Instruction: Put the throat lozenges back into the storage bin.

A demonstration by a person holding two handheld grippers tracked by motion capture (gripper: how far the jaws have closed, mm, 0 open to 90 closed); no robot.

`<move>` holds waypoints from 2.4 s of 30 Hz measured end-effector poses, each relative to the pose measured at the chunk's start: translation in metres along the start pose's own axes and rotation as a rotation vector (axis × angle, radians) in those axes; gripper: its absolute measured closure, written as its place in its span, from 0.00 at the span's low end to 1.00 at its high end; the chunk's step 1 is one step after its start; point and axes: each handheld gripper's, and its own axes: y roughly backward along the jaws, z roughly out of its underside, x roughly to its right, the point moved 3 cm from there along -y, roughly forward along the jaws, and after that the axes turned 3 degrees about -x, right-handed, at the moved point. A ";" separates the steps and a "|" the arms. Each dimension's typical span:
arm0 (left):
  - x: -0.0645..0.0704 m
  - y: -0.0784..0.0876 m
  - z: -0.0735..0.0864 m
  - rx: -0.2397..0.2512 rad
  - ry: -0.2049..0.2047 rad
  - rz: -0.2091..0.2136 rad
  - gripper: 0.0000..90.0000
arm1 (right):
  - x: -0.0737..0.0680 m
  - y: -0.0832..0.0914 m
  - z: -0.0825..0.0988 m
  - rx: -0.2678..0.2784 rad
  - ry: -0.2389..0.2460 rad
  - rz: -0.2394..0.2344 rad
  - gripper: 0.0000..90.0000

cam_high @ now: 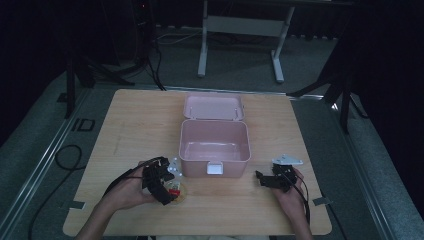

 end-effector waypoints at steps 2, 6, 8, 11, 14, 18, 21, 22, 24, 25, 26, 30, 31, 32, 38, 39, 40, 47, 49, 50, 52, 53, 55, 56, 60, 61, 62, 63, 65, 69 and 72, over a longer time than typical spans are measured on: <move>0.001 -0.001 -0.001 -0.008 -0.004 0.001 0.19 | 0.000 0.000 0.000 0.000 0.000 0.000 0.19; 0.004 -0.005 -0.003 -0.020 -0.017 0.007 0.19 | 0.000 0.000 0.000 0.000 0.000 0.000 0.19; 0.005 -0.007 -0.004 -0.025 -0.025 0.014 0.19 | 0.000 0.000 0.000 0.000 -0.001 0.000 0.19; 0.007 -0.010 -0.006 -0.041 -0.035 0.010 0.19 | 0.000 0.000 0.000 0.000 -0.001 0.000 0.19; 0.009 -0.013 -0.008 -0.060 -0.046 0.001 0.18 | 0.000 0.000 0.000 0.000 0.000 0.000 0.19; 0.010 -0.017 -0.010 -0.077 -0.055 -0.001 0.17 | 0.000 0.000 0.000 0.000 0.000 0.000 0.19; 0.012 -0.021 -0.011 -0.096 -0.068 -0.018 0.17 | 0.000 0.000 0.000 0.000 0.000 0.000 0.19; 0.012 -0.021 -0.011 -0.096 -0.068 -0.018 0.17 | 0.000 0.000 0.000 0.000 0.000 0.000 0.19; 0.012 -0.022 -0.012 -0.103 -0.077 -0.019 0.17 | 0.000 0.000 0.000 0.000 0.001 0.000 0.19; 0.013 -0.022 -0.012 -0.109 -0.080 -0.022 0.17 | 0.000 0.000 0.000 0.000 0.000 0.000 0.19; 0.013 -0.023 -0.012 -0.115 -0.086 -0.024 0.17 | 0.000 0.000 0.000 0.000 0.001 0.000 0.19; 0.013 -0.025 -0.014 -0.125 -0.095 -0.020 0.17 | 0.000 0.000 0.000 0.000 0.001 0.000 0.19; 0.013 -0.026 -0.014 -0.127 -0.096 -0.020 0.17 | 0.000 0.000 0.000 0.000 0.000 0.000 0.19; 0.013 -0.027 -0.014 -0.131 -0.099 -0.021 0.17 | 0.000 0.000 0.000 0.000 0.000 0.000 0.19; 0.012 -0.031 -0.016 -0.163 -0.116 -0.017 0.19 | 0.000 0.000 0.000 0.000 0.000 0.000 0.19; 0.012 -0.031 -0.016 -0.170 -0.125 -0.017 0.19 | 0.000 0.000 0.000 0.000 0.000 0.000 0.19; 0.012 -0.032 -0.017 -0.177 -0.130 -0.017 0.19 | 0.000 0.000 0.000 0.000 0.000 0.000 0.19; 0.012 -0.036 -0.018 -0.201 -0.136 -0.017 0.21 | 0.000 0.000 0.000 0.000 0.001 0.000 0.19; 0.012 -0.036 -0.019 -0.202 -0.136 -0.016 0.22 | 0.000 0.000 0.000 0.000 0.001 0.000 0.19; 0.012 -0.036 -0.019 -0.204 -0.138 -0.017 0.22 | 0.000 0.000 0.000 0.000 0.000 0.000 0.19; 0.011 -0.036 -0.019 -0.205 -0.138 -0.016 0.22 | 0.000 0.000 0.000 0.000 0.000 0.000 0.19; 0.011 -0.036 -0.019 -0.208 -0.138 -0.017 0.22 | 0.000 0.000 0.000 0.000 0.000 0.000 0.19; 0.012 -0.035 -0.019 -0.208 -0.143 -0.020 0.23 | 0.000 0.000 0.000 0.000 0.000 0.000 0.19; 0.012 -0.035 -0.019 -0.209 -0.145 -0.021 0.23 | 0.000 0.000 0.000 0.000 0.000 0.000 0.19; 0.011 -0.034 -0.018 -0.214 -0.145 -0.018 0.23 | 0.000 0.000 0.000 0.000 0.000 0.000 0.19; 0.011 -0.034 -0.018 -0.214 -0.145 -0.020 0.23 | 0.000 0.000 0.000 0.000 0.000 0.000 0.19; 0.011 -0.033 -0.018 -0.214 -0.145 -0.024 0.23 | 0.000 0.000 0.000 0.000 0.001 0.000 0.19; 0.011 -0.032 -0.018 -0.212 -0.147 -0.023 0.23 | 0.000 0.000 0.000 0.000 0.001 0.000 0.19; 0.010 -0.029 -0.018 -0.205 -0.146 -0.023 0.23 | 0.000 0.000 0.000 0.000 0.001 0.000 0.19; 0.009 -0.024 -0.017 -0.195 -0.135 -0.024 0.23 | 0.000 0.000 0.000 0.000 0.000 0.000 0.19; 0.008 -0.021 -0.017 -0.194 -0.135 -0.031 0.23 | 0.000 0.000 0.000 0.000 0.000 0.000 0.19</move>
